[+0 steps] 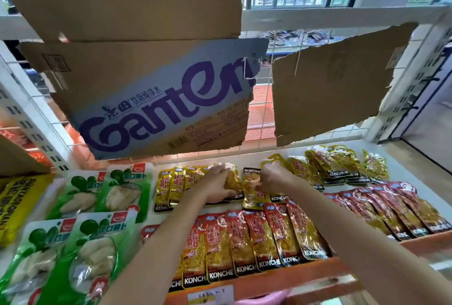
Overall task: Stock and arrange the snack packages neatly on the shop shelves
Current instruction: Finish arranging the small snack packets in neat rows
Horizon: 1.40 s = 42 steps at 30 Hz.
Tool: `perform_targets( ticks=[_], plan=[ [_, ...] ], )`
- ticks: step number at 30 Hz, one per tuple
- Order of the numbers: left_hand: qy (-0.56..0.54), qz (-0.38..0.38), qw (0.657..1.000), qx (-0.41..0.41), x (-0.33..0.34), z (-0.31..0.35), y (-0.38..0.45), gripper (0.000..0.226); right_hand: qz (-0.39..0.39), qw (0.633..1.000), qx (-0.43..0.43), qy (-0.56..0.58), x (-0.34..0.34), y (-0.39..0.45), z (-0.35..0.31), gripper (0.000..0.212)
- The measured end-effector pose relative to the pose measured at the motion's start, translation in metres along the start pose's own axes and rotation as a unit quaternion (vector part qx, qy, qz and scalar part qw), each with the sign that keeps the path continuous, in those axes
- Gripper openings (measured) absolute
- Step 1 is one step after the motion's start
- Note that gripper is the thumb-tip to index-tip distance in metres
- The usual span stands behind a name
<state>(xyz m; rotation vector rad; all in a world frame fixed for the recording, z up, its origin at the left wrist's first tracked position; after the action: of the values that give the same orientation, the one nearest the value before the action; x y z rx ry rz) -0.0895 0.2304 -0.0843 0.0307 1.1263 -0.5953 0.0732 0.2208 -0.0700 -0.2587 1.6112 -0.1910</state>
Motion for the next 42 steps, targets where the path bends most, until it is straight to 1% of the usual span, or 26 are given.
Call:
perform_targets(
  ticks=[3,6,8,10,11,14,16,18,21,22,25,27,29,30,32,33,34,35,36,37,38,39,40,41,42],
  plan=[
    [-0.008,-0.002,1.0,0.017,0.0,0.0,-0.002,0.081,-0.01,1.0,-0.023,0.006,0.017,0.001,-0.007,0.032],
    [-0.011,0.003,1.0,0.024,-0.002,-0.002,-0.004,0.085,-0.008,1.0,0.007,0.004,0.021,0.005,-0.011,0.043],
    [-0.008,0.01,1.0,0.023,-0.001,-0.002,-0.005,0.087,-0.003,1.0,0.027,0.014,0.017,0.009,-0.013,0.056],
    [-0.007,0.016,1.0,0.019,0.001,-0.002,-0.005,0.088,-0.012,0.996,0.059,0.063,0.012,0.011,-0.013,0.065],
    [-0.008,0.019,1.0,0.017,0.001,-0.002,-0.005,0.088,-0.02,0.992,0.073,0.101,0.009,0.012,-0.012,0.062],
    [-0.015,0.022,1.0,0.015,0.002,-0.003,-0.005,0.088,-0.045,0.969,0.085,0.226,0.006,0.013,-0.006,0.032],
    [-0.019,0.025,0.999,0.016,0.001,-0.003,-0.006,0.087,-0.029,0.949,0.08,0.303,0.004,0.013,-0.002,0.022],
    [-0.02,0.027,0.999,0.019,0.001,-0.003,-0.005,0.087,-0.012,0.925,0.076,0.373,-0.001,0.013,0.001,0.018],
    [-0.026,0.027,0.999,0.016,0.001,-0.003,-0.006,0.09,-0.013,0.88,0.071,0.47,-0.006,0.011,0.0,0.015],
    [-0.032,0.028,0.999,0.013,0.002,-0.004,-0.006,0.091,-0.014,0.871,0.066,0.487,-0.008,0.01,-0.001,0.013],
    [-0.038,0.029,0.999,0.008,0.003,-0.006,-0.004,0.093,-0.023,0.859,0.038,0.51,-0.013,0.003,-0.004,0.005],
    [-0.037,0.021,0.999,0.006,0.004,-0.007,-0.003,0.094,-0.031,0.842,0.026,0.538,-0.015,-0.001,-0.005,0.007],
    [-0.054,0.018,0.998,0.001,0.003,-0.009,-0.002,0.095,-0.033,0.836,0.03,0.547,-0.017,-0.004,-0.005,0.005],
    [-0.074,0.033,0.997,0.004,0.001,-0.009,-0.003,0.092,-0.035,0.833,0.032,0.551,-0.018,-0.006,-0.003,0.006],
    [-0.135,0.117,0.984,0.015,-0.012,-0.008,-0.002,0.079,-0.056,0.821,0.027,0.567,-0.019,-0.008,-0.002,0.011],
    [-0.175,0.162,0.971,0.014,-0.022,-0.007,-0.002,0.072,-0.077,0.824,0.019,0.561,-0.021,-0.01,-0.002,0.013],
    [-0.22,0.186,0.957,0.01,-0.03,-0.006,-0.002,0.067,-0.103,0.836,0.007,0.539,-0.021,-0.012,-0.002,0.015],
    [-0.267,0.186,0.946,0.006,-0.037,-0.004,-0.001,0.065,-0.129,0.851,-0.012,0.509,-0.022,-0.014,-0.003,0.014],
    [-0.307,0.166,0.937,0.007,-0.042,-0.002,-0.001,0.066,-0.151,0.86,-0.034,0.486,-0.022,-0.016,-0.005,0.013],
    [-0.331,0.136,0.934,0.011,-0.044,0.0,-0.001,0.064,-0.163,0.861,-0.052,0.479,-0.023,-0.017,-0.006,0.012],
    [-0.343,0.107,0.933,0.02,-0.044,0.002,-0.003,0.058,-0.159,0.857,-0.061,0.486,-0.023,-0.016,-0.005,0.013],
    [-0.35,0.089,0.932,0.029,-0.043,0.001,-0.006,0.047,-0.139,0.85,-0.062,0.504,-0.024,-0.015,-0.004,0.012],
    [-0.368,0.081,0.926,0.03,-0.041,-0.001,-0.008,0.035,-0.106,0.836,-0.052,0.536,-0.026,-0.014,0.0,0.01],
    [-0.403,0.078,0.912,0.02,-0.038,-0.005,-0.01,0.025,-0.075,0.807,-0.031,0.585,-0.027,-0.012,0.005,0.011],
    [-0.458,0.077,0.886,0.002,-0.035,-0.008,-0.013,0.019,-0.058,0.763,-0.004,0.644,-0.027,-0.011,0.01,0.015]
  ],
)
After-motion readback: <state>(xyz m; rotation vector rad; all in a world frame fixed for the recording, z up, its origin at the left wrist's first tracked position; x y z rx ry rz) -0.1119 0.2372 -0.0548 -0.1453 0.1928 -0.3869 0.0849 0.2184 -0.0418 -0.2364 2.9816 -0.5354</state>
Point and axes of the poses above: each hand's wrist, its own y-axis towards the middle knuckle, its own x-axis out of the palm, z = x × y, the point moved 4 cm from there along y, towards the middle knuckle, and after that the axes turned 5 degrees about -y, right-handed, at the moved point
